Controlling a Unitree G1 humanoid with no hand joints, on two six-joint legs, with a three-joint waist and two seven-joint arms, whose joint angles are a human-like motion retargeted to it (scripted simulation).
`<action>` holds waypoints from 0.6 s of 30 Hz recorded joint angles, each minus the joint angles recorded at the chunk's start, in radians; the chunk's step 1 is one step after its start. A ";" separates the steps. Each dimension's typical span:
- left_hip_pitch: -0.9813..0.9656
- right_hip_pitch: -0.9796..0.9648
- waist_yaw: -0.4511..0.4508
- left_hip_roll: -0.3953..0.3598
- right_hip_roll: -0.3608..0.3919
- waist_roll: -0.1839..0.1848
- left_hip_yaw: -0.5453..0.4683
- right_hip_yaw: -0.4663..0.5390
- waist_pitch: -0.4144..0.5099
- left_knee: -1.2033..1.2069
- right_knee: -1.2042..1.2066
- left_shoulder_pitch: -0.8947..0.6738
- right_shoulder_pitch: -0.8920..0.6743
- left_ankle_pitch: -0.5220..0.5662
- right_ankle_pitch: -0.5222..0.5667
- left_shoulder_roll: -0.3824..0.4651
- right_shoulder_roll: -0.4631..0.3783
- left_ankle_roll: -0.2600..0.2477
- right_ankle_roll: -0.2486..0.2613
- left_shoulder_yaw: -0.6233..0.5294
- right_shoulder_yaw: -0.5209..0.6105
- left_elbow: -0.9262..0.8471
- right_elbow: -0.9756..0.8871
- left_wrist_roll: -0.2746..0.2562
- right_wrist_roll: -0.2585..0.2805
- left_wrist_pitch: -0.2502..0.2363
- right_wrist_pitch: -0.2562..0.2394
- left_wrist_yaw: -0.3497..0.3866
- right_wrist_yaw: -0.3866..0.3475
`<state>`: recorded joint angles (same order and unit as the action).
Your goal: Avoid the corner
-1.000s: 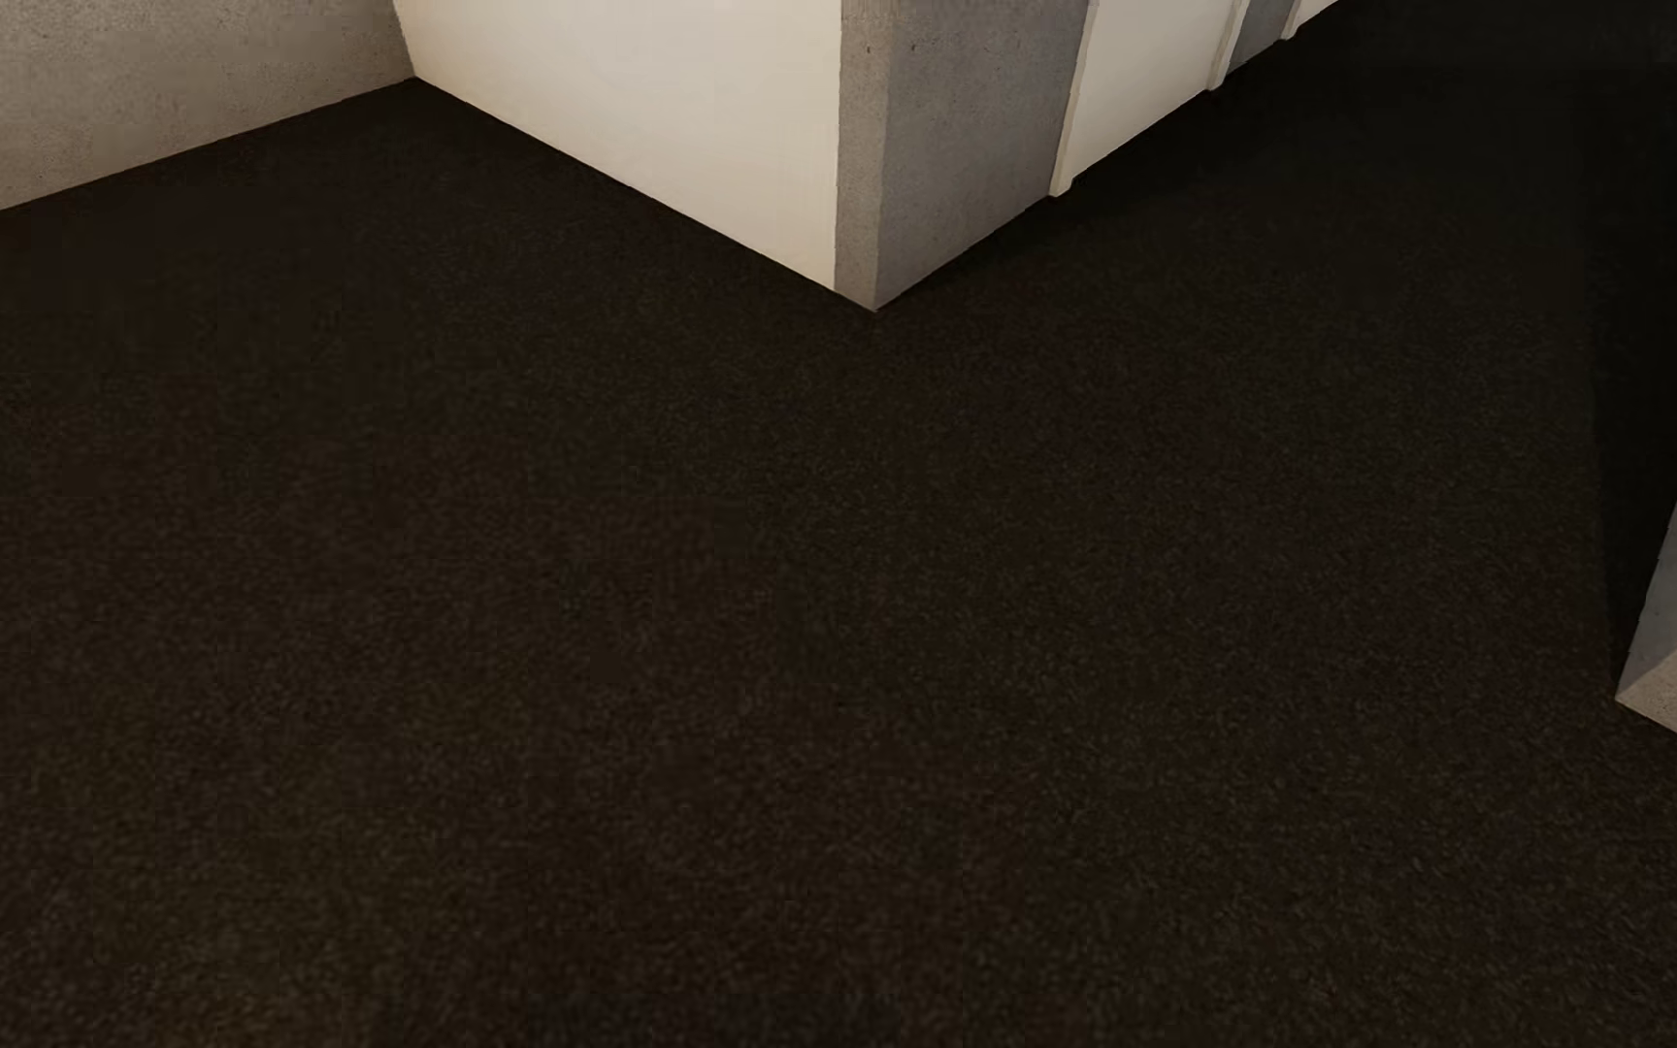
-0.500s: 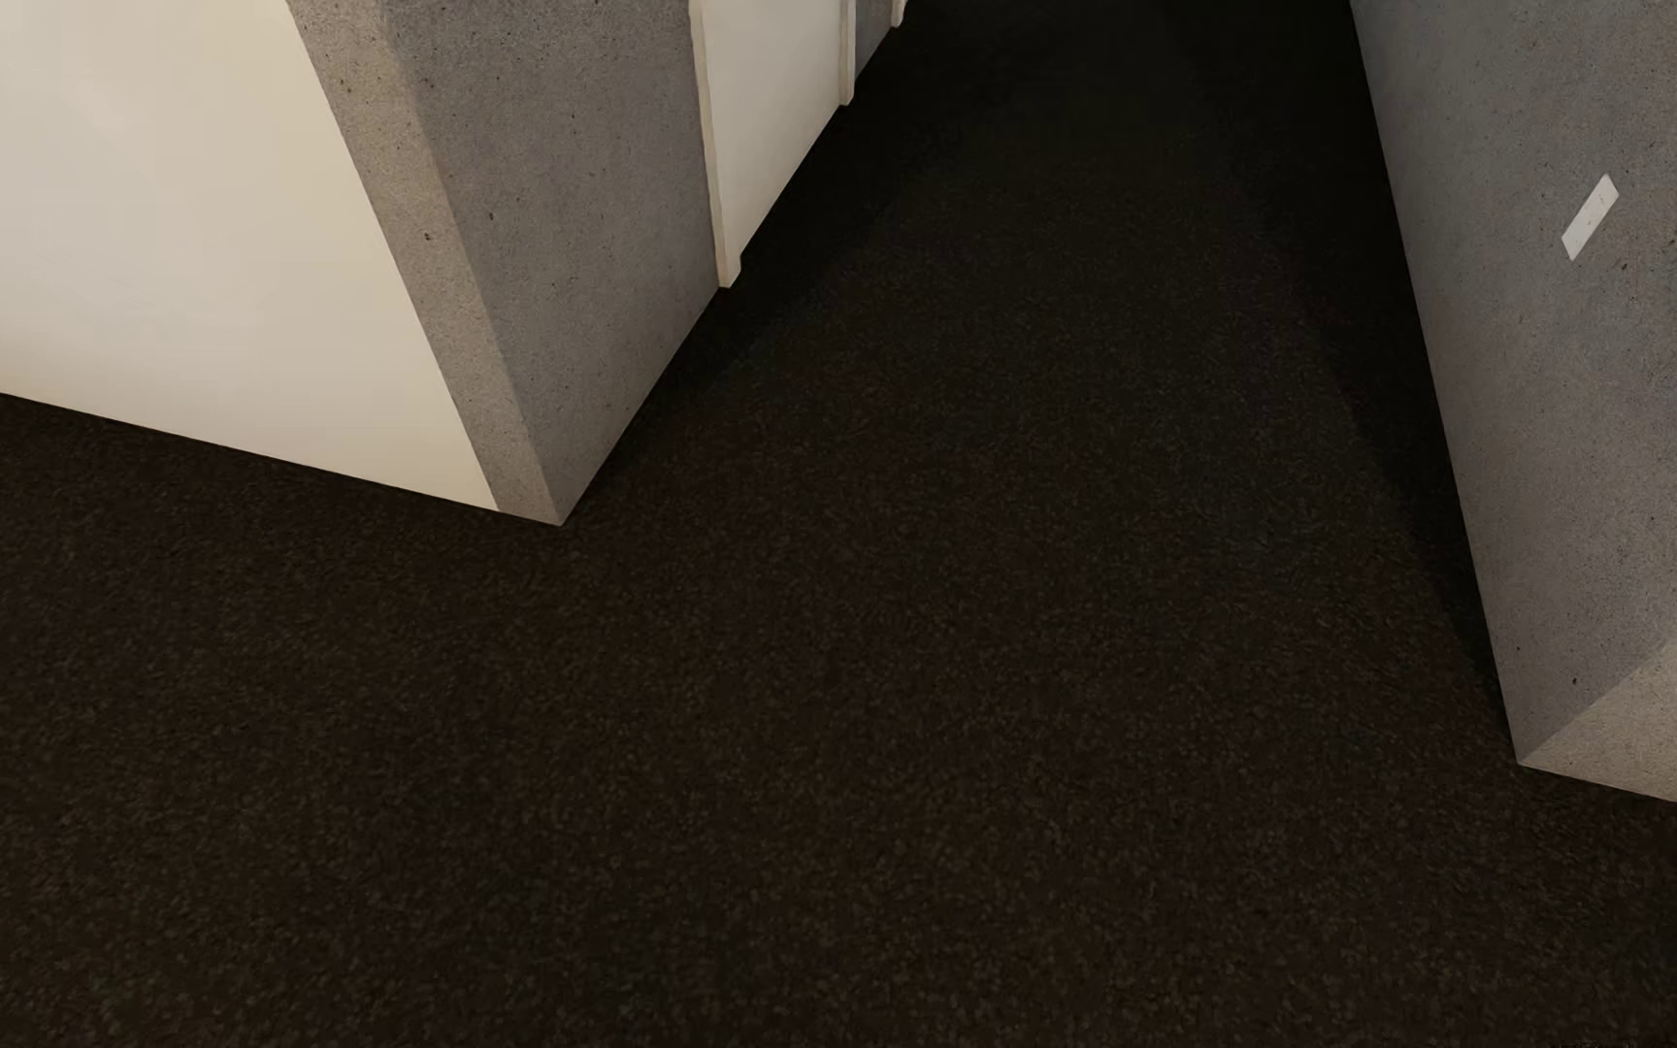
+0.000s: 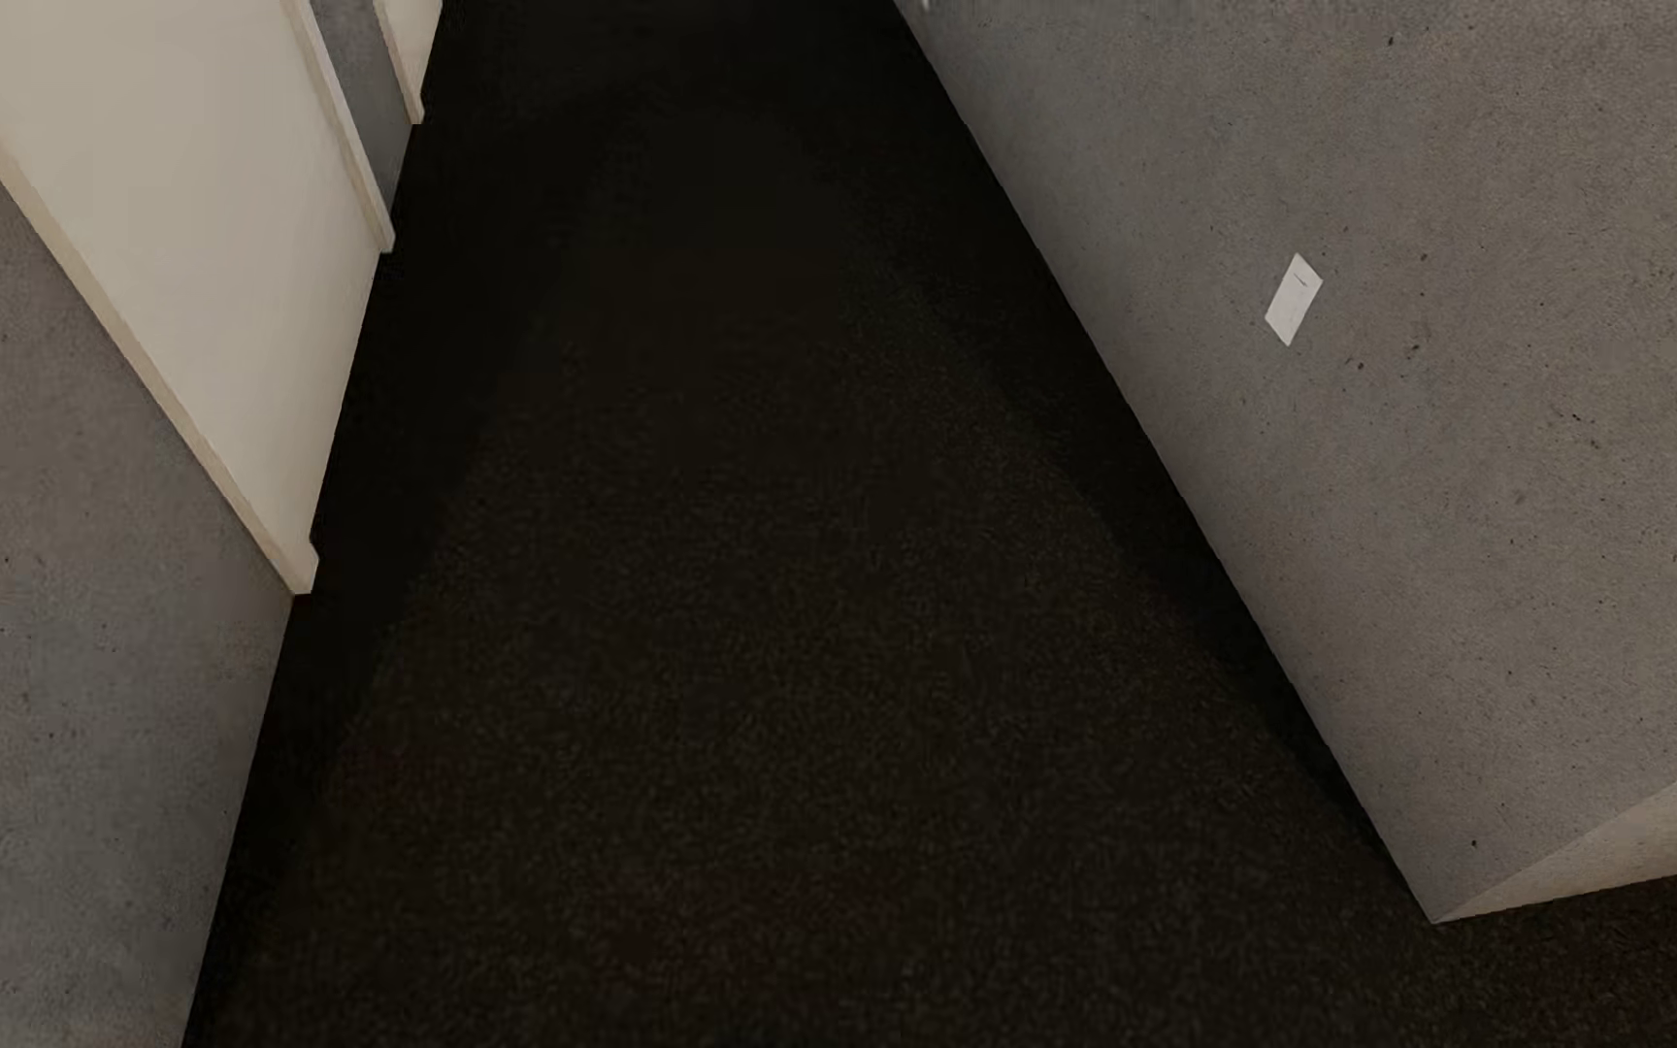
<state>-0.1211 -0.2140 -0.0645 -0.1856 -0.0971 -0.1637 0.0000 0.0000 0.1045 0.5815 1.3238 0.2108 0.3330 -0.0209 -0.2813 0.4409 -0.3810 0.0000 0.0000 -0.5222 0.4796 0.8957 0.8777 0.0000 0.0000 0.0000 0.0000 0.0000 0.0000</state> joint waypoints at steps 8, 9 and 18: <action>0.552 -0.351 -0.321 0.163 -0.070 0.080 0.000 0.000 -0.024 -0.080 -0.682 -0.218 0.115 -0.233 0.053 0.032 -0.050 0.000 0.000 0.173 -0.086 -0.238 0.140 0.000 0.000 0.000 0.000 0.000 0.000; 0.522 -0.381 -0.324 0.187 -0.053 0.105 0.000 0.000 -0.050 0.048 -0.568 -0.189 0.121 -0.078 0.120 0.006 -0.046 0.000 0.000 0.185 -0.083 -0.238 0.172 0.000 0.000 0.000 0.000 0.000 0.000; -0.249 0.366 0.141 0.092 0.055 0.069 0.000 0.000 -0.003 0.088 -0.793 0.133 -0.015 0.227 0.015 -0.092 0.009 0.000 0.000 -0.010 -0.148 0.075 -0.245 0.000 0.000 0.000 0.000 0.000 0.000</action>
<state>-0.3698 0.1523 0.0762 -0.0935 -0.0423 -0.0950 0.0000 0.0000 0.1017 0.6699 0.5306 0.3434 0.3180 0.2061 -0.2664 0.3485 -0.3718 0.0000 0.0000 -0.5325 0.3313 0.9704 0.6329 0.0000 0.0000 0.0000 0.0000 0.0000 0.0000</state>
